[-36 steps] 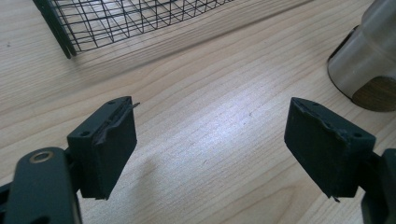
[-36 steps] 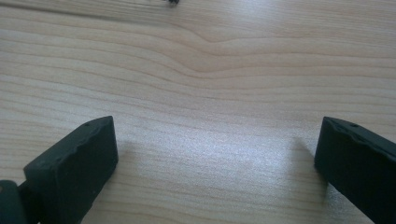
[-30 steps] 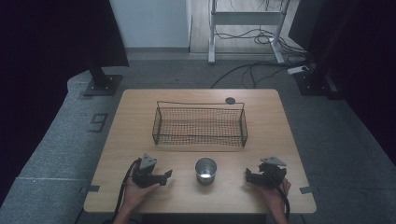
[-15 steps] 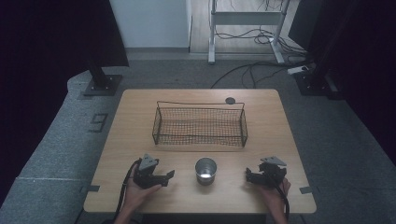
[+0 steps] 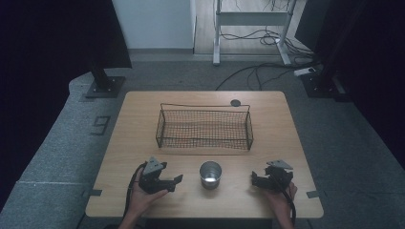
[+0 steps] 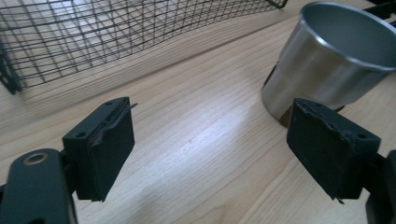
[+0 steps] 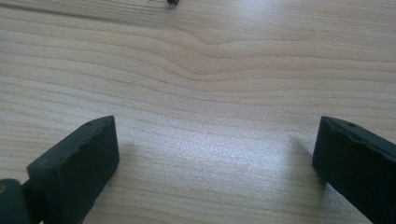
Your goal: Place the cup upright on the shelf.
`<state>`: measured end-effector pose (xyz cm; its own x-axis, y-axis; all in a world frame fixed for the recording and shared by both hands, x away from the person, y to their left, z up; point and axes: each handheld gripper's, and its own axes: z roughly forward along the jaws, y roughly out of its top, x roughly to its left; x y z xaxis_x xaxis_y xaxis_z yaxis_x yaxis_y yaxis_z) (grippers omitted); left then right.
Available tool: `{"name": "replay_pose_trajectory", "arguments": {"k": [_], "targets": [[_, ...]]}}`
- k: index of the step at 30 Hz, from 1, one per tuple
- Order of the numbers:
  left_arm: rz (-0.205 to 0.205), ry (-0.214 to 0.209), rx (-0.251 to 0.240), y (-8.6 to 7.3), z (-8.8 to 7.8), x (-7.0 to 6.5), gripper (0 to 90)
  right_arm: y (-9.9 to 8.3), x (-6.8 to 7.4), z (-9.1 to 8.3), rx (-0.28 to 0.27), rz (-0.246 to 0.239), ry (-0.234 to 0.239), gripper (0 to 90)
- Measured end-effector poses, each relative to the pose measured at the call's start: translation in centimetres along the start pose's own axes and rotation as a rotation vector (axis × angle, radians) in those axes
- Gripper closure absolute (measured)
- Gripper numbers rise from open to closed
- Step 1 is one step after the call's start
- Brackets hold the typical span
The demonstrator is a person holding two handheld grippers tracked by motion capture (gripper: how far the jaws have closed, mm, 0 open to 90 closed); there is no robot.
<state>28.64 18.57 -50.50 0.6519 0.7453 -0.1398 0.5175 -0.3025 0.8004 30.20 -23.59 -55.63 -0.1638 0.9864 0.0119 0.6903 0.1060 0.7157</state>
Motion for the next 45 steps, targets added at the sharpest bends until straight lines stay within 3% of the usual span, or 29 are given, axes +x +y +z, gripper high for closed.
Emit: {"name": "replay_pose_trajectory", "arguments": {"k": [34,45], "targets": [[0.058,-0.06,-0.008,1.8,0.9,-3.2,9.2,0.1,0.0,0.1,-0.002,0.001,0.001,1.4],[0.087,-0.098,-0.019,2.4,1.2,-4.2,6.6,0.1,-0.1,0.1,-0.002,-0.001,0.002,1.5]]}}
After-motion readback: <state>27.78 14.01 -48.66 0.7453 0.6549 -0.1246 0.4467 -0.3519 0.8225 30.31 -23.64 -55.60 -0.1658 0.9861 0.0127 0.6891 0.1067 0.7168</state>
